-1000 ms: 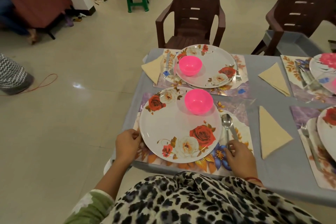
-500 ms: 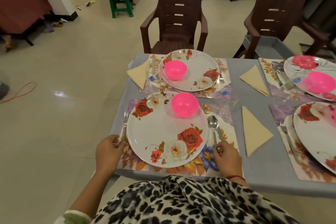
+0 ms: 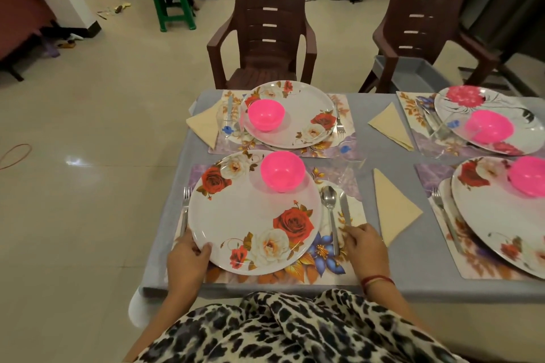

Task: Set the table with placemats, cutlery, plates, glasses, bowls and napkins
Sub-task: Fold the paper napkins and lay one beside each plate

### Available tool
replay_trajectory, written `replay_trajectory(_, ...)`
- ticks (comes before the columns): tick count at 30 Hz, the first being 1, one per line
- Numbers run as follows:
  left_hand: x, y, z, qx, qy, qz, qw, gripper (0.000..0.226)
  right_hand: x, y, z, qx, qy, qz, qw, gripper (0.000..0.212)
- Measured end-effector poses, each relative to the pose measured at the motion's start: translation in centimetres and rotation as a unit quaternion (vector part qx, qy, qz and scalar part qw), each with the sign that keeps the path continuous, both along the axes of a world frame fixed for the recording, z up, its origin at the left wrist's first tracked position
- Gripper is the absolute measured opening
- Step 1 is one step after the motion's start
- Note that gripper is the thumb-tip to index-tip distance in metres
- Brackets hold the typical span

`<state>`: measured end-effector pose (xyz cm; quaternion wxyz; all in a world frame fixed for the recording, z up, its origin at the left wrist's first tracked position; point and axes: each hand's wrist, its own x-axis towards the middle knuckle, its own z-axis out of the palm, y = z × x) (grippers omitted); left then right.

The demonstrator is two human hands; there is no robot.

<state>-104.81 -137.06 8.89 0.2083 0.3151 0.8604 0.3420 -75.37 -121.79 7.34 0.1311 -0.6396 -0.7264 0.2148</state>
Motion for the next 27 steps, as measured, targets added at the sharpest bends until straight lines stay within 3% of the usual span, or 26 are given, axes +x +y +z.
replay_trajectory(16,0.0,0.7,0.2,-0.014,-0.034,0.025,0.999,0.029,0.2,0.2,0.1,0.006,0.026,-0.030,0.999,0.023)
replay_trajectory(22,2.2,0.4,0.4,0.019,-0.076,0.067,0.995,0.039,0.1,0.0,0.7,-0.002,0.041,-0.033,0.999,0.019)
replay_trajectory(27,2.2,0.6,0.0,0.028,-0.094,0.071,0.993,0.041,-0.2,-1.1,0.8,0.005,0.063,0.036,0.997,0.019)
